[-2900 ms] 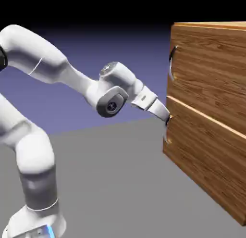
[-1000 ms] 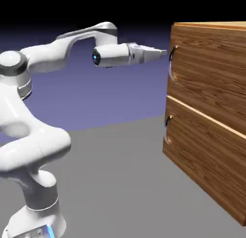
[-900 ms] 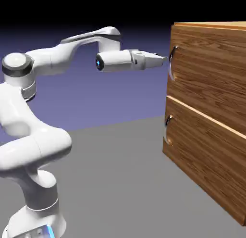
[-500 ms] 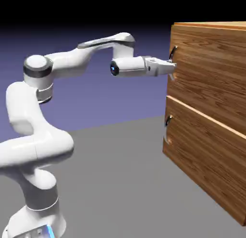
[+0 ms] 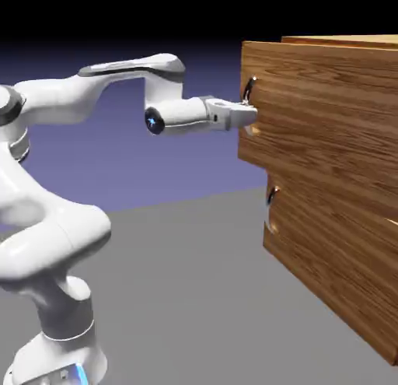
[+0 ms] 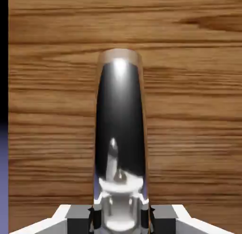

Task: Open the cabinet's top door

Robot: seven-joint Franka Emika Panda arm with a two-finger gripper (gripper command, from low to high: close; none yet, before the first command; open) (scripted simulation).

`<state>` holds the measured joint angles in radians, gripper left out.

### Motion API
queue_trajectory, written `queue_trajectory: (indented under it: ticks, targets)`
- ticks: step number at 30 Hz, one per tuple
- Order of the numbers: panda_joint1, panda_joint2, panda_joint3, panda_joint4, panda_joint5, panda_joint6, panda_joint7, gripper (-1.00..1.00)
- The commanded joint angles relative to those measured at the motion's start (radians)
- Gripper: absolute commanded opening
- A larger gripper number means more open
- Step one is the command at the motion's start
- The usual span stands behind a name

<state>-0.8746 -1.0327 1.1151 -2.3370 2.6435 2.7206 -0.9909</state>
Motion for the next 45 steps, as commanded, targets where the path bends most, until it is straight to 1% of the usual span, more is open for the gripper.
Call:
queue_trajectory:
  ticks: [1, 4, 12, 15, 22, 26, 33, 39, 45]
  targets:
    - [0.036, 0.009, -0.026, -0.026, -0.001, -0.012, -0.021, -1.0]
    - [0.12, 0.076, -0.086, -0.051, 0.043, -0.008, -0.147, -1.0]
    - [0.256, 0.268, -0.186, -0.002, 0.206, 0.084, -0.495, -1.0]
    - [0.341, 0.332, -0.257, 0.004, 0.255, 0.114, -0.622, -1.0]
    - [0.595, 0.359, -0.48, -0.076, 0.242, 0.109, -0.74, -1.0]
    - [0.74, 0.304, -0.61, -0.163, 0.128, 0.095, -0.682, -1.0]
    - [0.991, 0.141, -0.848, -0.336, -0.157, 0.084, -0.527, -1.0]
    - [1.171, -0.018, -1.028, -0.452, -0.418, 0.119, -0.394, -1.0]
    - [1.305, -0.166, -1.158, -0.537, -0.679, 0.175, -0.241, -1.0]
